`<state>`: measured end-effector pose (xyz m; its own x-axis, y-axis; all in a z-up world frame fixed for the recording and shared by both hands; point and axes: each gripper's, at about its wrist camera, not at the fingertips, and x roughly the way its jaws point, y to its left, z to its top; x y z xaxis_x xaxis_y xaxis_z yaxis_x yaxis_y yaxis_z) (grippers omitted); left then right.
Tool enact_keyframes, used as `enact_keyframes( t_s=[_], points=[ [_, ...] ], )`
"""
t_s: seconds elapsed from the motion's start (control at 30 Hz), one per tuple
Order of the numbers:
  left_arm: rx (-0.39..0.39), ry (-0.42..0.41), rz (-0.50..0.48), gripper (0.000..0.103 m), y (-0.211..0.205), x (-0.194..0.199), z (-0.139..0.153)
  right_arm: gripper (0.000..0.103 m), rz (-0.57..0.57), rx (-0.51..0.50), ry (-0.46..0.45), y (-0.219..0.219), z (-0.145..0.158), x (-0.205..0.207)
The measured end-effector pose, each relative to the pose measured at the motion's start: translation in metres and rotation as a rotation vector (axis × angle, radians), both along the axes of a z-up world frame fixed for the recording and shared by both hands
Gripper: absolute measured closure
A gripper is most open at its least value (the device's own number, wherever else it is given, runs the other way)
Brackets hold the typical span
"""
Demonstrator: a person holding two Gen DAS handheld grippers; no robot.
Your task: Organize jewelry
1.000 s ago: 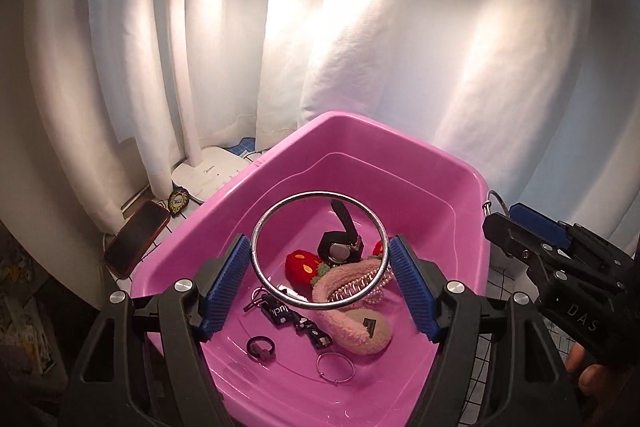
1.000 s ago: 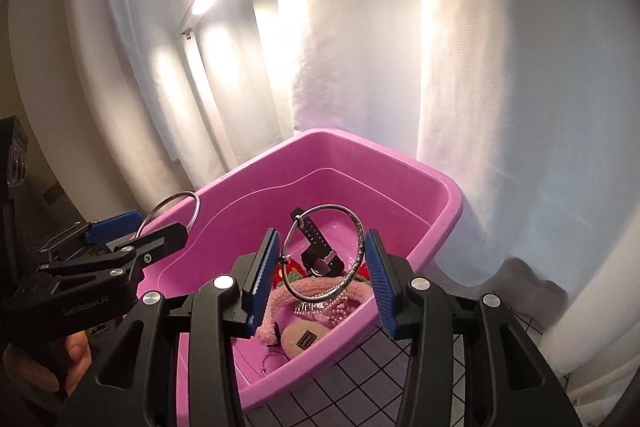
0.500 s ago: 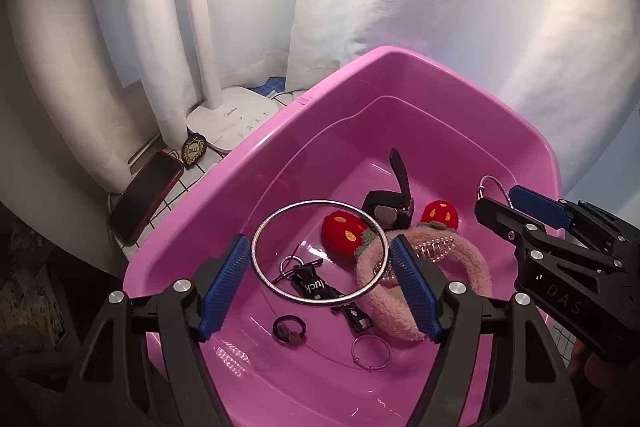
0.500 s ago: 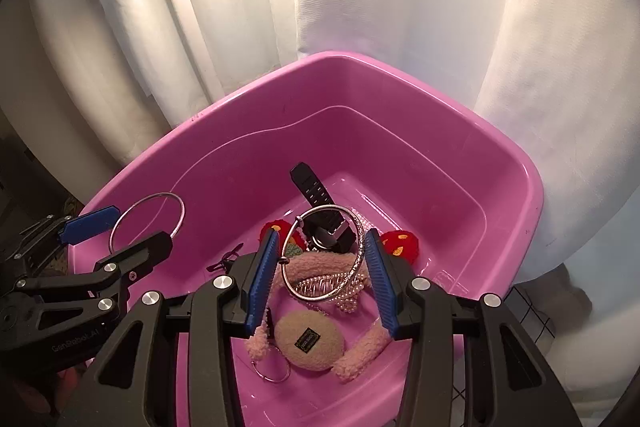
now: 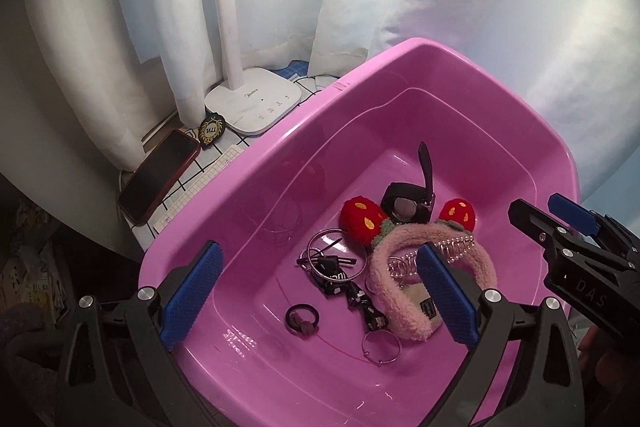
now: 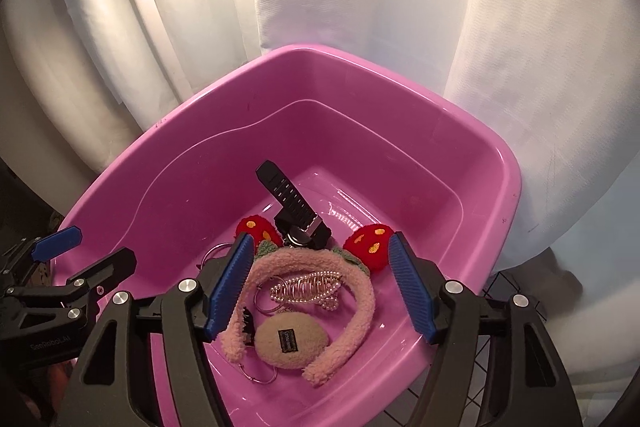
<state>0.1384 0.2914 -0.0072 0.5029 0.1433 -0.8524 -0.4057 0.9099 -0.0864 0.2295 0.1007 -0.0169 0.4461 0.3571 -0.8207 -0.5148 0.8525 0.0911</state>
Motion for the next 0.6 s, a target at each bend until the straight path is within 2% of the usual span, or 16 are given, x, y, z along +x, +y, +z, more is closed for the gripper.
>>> enact_keyframes(
  t_s=[0.27,0.6],
  points=[
    [0.042,0.014,0.011,0.007,0.0,-0.003,0.004,0.036,0.005,0.003,0.0,0.003,-0.001,-0.007],
    [0.045,0.02,0.013,0.007,-0.001,-0.005,0.006,0.036,0.007,0.0,-0.004,0.001,0.0,-0.013]
  ],
)
